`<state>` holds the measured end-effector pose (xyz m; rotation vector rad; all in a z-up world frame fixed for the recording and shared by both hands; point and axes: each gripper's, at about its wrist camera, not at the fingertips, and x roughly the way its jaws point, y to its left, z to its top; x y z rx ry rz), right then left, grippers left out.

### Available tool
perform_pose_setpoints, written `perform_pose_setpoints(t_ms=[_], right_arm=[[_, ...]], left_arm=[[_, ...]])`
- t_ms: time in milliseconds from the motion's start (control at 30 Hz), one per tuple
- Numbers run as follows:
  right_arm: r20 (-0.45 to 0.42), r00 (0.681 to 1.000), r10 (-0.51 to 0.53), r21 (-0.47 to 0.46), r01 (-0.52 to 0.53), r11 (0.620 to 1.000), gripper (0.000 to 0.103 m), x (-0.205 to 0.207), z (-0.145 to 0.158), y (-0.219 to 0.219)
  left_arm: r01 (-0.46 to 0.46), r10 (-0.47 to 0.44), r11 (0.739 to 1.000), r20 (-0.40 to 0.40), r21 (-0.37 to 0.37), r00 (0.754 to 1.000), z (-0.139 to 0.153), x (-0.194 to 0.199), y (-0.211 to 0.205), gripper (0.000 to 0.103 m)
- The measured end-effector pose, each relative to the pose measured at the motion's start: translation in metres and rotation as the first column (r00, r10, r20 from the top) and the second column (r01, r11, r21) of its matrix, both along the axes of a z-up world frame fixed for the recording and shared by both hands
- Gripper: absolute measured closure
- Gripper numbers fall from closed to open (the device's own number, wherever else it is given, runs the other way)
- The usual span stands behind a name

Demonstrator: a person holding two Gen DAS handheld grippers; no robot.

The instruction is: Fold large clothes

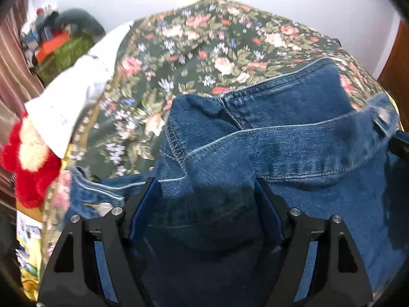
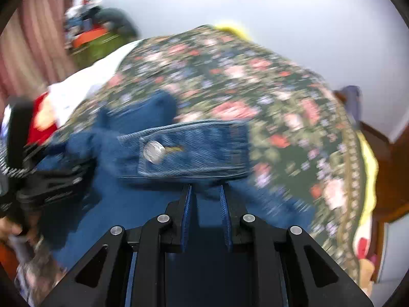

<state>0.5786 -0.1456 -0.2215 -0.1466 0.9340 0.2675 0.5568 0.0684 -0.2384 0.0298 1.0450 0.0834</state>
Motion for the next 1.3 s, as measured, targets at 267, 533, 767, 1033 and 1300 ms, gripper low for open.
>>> perform_pose_setpoints(t_ms=[267,533,767,1033,1300], right_arm=[[-0.066,0.996,-0.055,0.114,0.063,0.991,0.086,0.000,0.010,-0.028],[-0.061,0.998,0.023,0.048,-0.020,0.999,0.086,-0.057,0.033,-0.048],[-0.083,0.996,0.015,-0.151,-0.028,0.988,0.086,-0.088,0.008,-0.055],[-0.007,0.998,-0.055,-0.290,0.051,0.956,0.019,-0.108,-0.013,-0.073],[-0.085,0.991,-0.106,-0.139,0.093,0.986,0.010,-0.106,-0.024,-0.109]], left_arm=[[0.002,-0.002,1.000,0.011,0.023,1.000,0.012,-0.011,0.001,0.021],[0.110,-0.111,0.994,0.123,0.010,0.986,0.069,-0.062,0.000,0.021],[0.130,-0.136,0.984,0.048,0.122,0.989,0.044,-0.101,0.014,0.020],[0.063,-0.063,0.968,-0.008,0.244,0.998,-0.009,-0.145,0.064,0.016],[-0.024,0.023,0.987,0.010,0.162,1.000,-0.008,-0.155,0.104,0.003]])
